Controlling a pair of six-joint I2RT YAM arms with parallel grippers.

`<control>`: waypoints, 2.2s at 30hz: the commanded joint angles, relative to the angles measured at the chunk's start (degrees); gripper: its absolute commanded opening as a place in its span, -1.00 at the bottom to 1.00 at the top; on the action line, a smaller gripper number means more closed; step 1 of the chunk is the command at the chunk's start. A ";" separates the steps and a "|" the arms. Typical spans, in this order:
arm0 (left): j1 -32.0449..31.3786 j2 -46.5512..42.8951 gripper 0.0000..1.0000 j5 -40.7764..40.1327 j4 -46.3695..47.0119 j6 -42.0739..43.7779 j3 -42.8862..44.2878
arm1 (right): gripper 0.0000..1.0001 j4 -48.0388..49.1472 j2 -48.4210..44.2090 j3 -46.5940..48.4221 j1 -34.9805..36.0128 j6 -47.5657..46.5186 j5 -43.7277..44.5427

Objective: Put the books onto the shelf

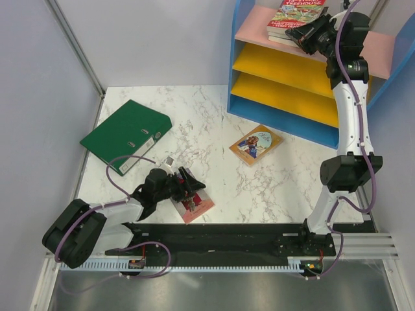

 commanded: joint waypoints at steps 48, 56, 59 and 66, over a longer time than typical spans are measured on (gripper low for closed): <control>-0.56 -1.50 0.74 -0.82 -17.89 11.87 10.55 | -0.32 1.21 -45.17 -57.77 -6.73 -14.46 7.09; -0.64 1.67 0.72 0.67 -11.64 10.46 7.30 | -0.28 -0.64 -30.77 -33.94 -7.16 -13.68 5.42; -0.64 2.28 0.72 0.67 -11.03 10.37 7.03 | -0.28 -0.46 -23.92 -22.79 -7.43 -11.22 5.25; -0.82 3.34 0.71 0.85 -10.06 10.11 6.94 | -0.32 0.15 -5.27 6.49 -7.43 -3.49 2.35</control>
